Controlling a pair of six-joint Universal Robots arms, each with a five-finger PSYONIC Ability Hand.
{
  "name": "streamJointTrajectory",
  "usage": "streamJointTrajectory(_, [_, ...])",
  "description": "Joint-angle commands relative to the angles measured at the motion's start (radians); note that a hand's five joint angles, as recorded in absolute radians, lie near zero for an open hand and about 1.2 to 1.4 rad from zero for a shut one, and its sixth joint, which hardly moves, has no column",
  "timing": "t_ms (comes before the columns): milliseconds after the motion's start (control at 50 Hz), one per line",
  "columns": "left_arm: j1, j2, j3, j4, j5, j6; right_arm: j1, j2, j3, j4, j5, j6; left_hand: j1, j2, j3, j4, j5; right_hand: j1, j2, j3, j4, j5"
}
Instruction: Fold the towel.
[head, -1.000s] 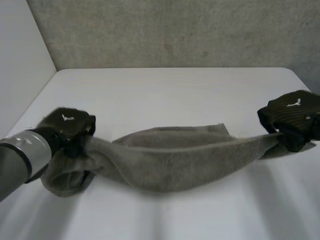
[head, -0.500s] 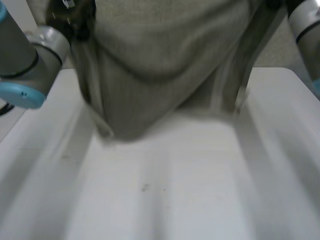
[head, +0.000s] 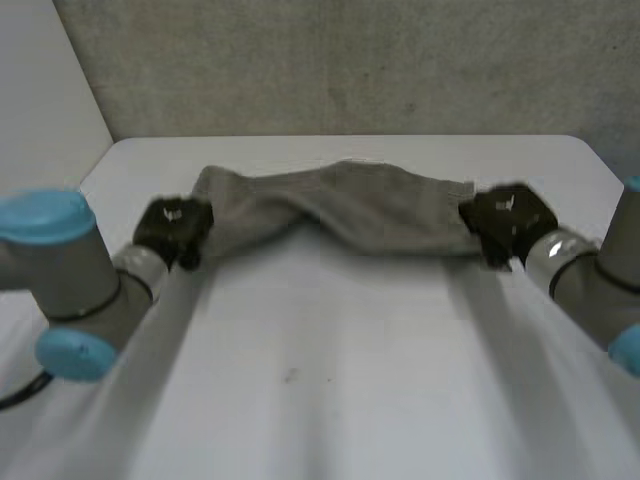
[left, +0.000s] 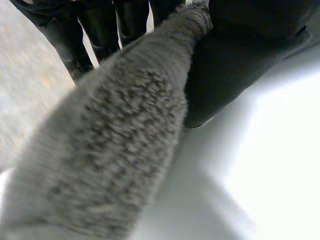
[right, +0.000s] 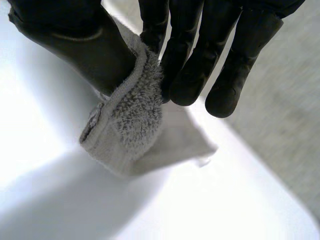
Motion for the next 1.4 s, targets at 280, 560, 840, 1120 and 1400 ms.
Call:
streamJointTrajectory(280, [0.006, 0.143, -0.283, 0.039, -0.001, 0.211, -0.137, -0.100, 0.284, -0.084, 0.001, -0.028, -0.242, -0.273, -0.272, -0.274, -0.243, 0.071, 0.082, 0.065, 0.056, 0.059])
streamJointTrajectory(560, [0.034, 0.150, -0.324, 0.039, -0.001, 0.211, -0.151, -0.103, 0.301, -0.106, 0.001, -0.031, -0.357, -0.388, -0.387, -0.389, -0.358, 0.071, 0.082, 0.065, 0.056, 0.059])
streamJointTrajectory(840, [0.081, 0.276, -0.413, 0.036, 0.003, 0.210, -0.151, -0.117, 0.313, -0.106, 0.000, -0.031, -0.359, -0.391, -0.389, -0.392, -0.360, 0.071, 0.082, 0.065, 0.056, 0.059])
streamJointTrajectory(1120, [0.086, 0.282, -0.441, 0.037, 0.003, 0.211, -0.151, -0.118, 0.316, -0.106, 0.001, -0.031, -0.265, -0.297, -0.296, -0.298, -0.266, 0.071, 0.082, 0.065, 0.056, 0.059])
streamJointTrajectory(1400, [0.129, 0.256, -0.432, 0.028, 0.091, 0.214, -0.160, -0.202, 0.309, -0.043, 0.004, -0.040, 0.210, 0.178, 0.180, 0.177, 0.209, 0.071, 0.082, 0.065, 0.056, 0.059])
